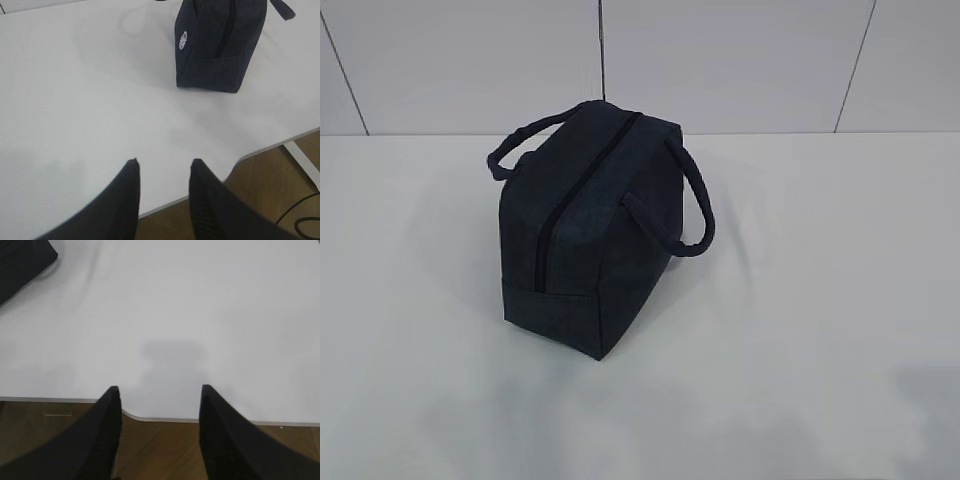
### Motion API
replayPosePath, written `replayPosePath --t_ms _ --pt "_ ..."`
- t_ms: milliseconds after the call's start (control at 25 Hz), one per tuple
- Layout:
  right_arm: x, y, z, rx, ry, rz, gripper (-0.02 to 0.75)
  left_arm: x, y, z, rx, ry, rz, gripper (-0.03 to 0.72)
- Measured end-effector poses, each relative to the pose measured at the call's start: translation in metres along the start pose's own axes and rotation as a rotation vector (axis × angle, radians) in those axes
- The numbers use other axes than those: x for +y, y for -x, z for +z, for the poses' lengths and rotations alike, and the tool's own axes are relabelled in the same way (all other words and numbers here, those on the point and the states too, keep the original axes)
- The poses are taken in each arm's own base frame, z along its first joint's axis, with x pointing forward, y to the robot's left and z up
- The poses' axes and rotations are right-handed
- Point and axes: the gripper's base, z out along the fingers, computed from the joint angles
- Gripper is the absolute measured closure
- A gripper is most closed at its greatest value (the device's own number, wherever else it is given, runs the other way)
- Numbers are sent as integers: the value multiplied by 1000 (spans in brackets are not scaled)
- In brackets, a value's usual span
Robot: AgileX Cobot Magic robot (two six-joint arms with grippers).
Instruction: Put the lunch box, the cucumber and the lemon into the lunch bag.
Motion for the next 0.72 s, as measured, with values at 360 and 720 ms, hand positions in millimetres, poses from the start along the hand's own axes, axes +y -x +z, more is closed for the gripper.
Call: replayPosePath --t_ms 360,720 --pt "0 0 0 -4 3 -2 358 -1 0 1 -6 105 -56 450" --pt "0 0 0 -4 3 -2 358 -1 1 2 -12 213 -114 451"
